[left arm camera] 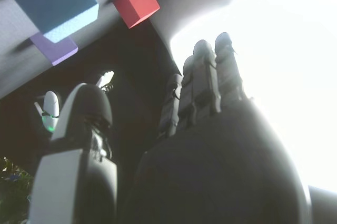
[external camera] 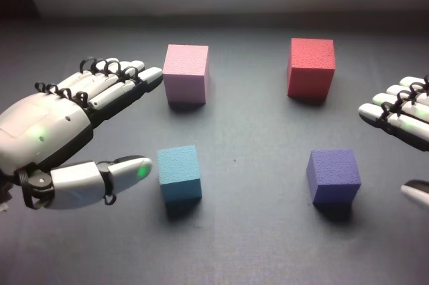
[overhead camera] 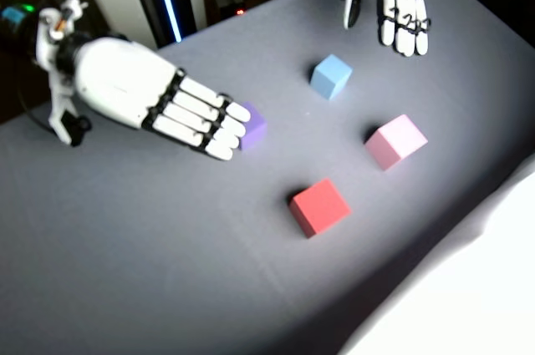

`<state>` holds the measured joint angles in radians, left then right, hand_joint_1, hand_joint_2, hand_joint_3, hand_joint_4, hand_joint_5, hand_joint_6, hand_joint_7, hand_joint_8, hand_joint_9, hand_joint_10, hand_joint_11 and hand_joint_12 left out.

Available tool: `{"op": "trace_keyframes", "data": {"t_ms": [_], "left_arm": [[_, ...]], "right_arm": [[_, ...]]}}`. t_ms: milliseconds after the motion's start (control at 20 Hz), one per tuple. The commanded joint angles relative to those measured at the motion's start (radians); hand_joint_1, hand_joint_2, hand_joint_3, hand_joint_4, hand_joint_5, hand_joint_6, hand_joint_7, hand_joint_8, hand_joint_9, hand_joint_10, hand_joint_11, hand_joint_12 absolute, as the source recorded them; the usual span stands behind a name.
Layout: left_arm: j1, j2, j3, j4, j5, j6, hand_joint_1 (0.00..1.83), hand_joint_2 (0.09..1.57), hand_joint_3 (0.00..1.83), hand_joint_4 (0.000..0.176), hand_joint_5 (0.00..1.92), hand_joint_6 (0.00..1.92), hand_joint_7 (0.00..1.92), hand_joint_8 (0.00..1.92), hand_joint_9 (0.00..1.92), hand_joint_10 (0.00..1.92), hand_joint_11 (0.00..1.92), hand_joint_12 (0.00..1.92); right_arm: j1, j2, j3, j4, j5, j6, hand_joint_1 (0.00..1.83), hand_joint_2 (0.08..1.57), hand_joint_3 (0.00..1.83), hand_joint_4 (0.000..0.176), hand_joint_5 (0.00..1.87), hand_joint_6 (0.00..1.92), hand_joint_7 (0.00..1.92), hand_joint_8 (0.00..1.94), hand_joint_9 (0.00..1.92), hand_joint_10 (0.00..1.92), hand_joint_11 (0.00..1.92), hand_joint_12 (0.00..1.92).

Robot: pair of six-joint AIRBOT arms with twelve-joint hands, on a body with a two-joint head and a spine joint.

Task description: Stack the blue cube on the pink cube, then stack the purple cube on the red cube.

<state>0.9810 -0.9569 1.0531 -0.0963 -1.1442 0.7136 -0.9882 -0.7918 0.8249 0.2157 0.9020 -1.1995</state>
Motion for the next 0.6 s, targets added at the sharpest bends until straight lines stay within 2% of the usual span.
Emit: {"op": "trace_keyframes", "data": {"t_ms": [0,50,100,200,250,300,350,400,450,500,550], "left_arm": [[-0.011,0.000,0.005,-0.006,-0.121,-0.003,0.29,1.23,0.01,0.074,0.00,0.00,0.00,0.00,0.00,0.00,0.00,0.00],[-0.012,-0.001,0.005,-0.006,-0.120,-0.003,0.32,1.22,0.00,0.077,0.00,0.00,0.00,0.00,0.00,0.00,0.00,0.00],[-0.012,-0.004,0.007,-0.006,-0.118,-0.004,0.34,1.22,0.00,0.061,0.00,0.00,0.00,0.00,0.00,0.00,0.00,0.00],[-0.015,-0.011,0.010,-0.006,-0.102,-0.004,0.38,1.18,0.00,0.059,0.00,0.00,0.00,0.00,0.00,0.00,0.00,0.00],[-0.018,-0.018,0.014,-0.003,-0.084,-0.007,0.42,1.14,0.00,0.067,0.00,0.00,0.00,0.00,0.00,0.00,0.00,0.00],[-0.021,-0.024,0.018,0.001,-0.066,-0.009,0.50,1.07,0.00,0.061,0.00,0.00,0.00,0.00,0.00,0.00,0.02,0.02],[-0.027,-0.036,0.027,0.007,-0.036,-0.012,0.50,1.04,0.00,0.076,0.00,0.00,0.00,0.00,0.00,0.00,0.01,0.02],[-0.034,-0.048,0.037,0.012,-0.006,-0.013,0.52,1.02,0.00,0.079,0.00,0.00,0.01,0.01,0.02,0.01,0.02,0.03],[-0.044,-0.062,0.050,0.020,0.030,-0.021,0.53,0.99,0.00,0.090,0.00,0.00,0.04,0.00,0.04,0.02,0.00,0.06],[-0.051,-0.072,0.060,0.027,0.052,-0.031,0.56,0.96,0.00,0.079,0.00,0.00,0.09,0.01,0.06,0.02,0.00,0.03],[-0.062,-0.087,0.074,0.032,0.082,-0.038,0.56,0.96,0.00,0.057,0.01,0.00,0.11,0.01,0.07,0.02,0.00,0.03]], "right_arm": [[0.011,0.003,0.000,-0.005,0.127,-0.002,0.48,1.35,0.05,0.000,0.00,0.00,0.00,0.00,0.00,0.00,0.00,0.00],[0.011,0.003,-0.001,-0.005,0.131,-0.002,0.50,1.35,0.04,0.000,0.00,0.00,0.00,0.00,0.00,0.00,0.00,0.00],[0.011,0.004,-0.001,-0.005,0.134,-0.002,0.47,1.37,0.03,0.000,0.00,0.00,0.00,0.00,0.00,0.00,0.00,0.00],[0.009,0.004,-0.001,0.004,0.148,-0.002,0.48,1.37,0.02,0.000,0.00,0.00,0.00,0.00,0.00,0.00,0.00,0.00],[0.007,0.004,-0.001,0.009,0.154,-0.002,0.47,1.37,0.02,0.000,0.00,0.00,0.00,0.00,0.00,0.00,0.00,0.00],[0.005,0.004,-0.001,0.014,0.157,-0.002,0.46,1.38,0.02,0.000,0.00,0.00,0.00,0.00,0.00,0.00,0.00,0.00],[0.001,0.004,0.000,0.020,0.160,-0.003,0.47,1.38,0.01,0.000,0.00,0.00,0.00,0.00,0.00,0.00,0.00,0.00],[-0.004,0.004,0.000,0.026,0.164,-0.003,0.46,1.38,0.01,0.000,0.00,0.00,0.00,0.00,0.00,0.00,0.00,0.00],[-0.011,0.004,-0.001,0.036,0.170,-0.003,0.44,1.37,0.01,0.000,0.00,0.00,0.00,0.00,0.00,0.00,0.00,0.00],[-0.015,0.004,-0.001,0.042,0.174,-0.003,0.47,1.37,0.01,0.000,0.00,0.00,0.00,0.00,0.00,0.00,0.00,0.00],[-0.020,0.005,-0.002,0.050,0.179,-0.003,0.49,1.37,0.00,0.000,0.00,0.00,0.00,0.00,0.00,0.00,0.00,0.00]]}}
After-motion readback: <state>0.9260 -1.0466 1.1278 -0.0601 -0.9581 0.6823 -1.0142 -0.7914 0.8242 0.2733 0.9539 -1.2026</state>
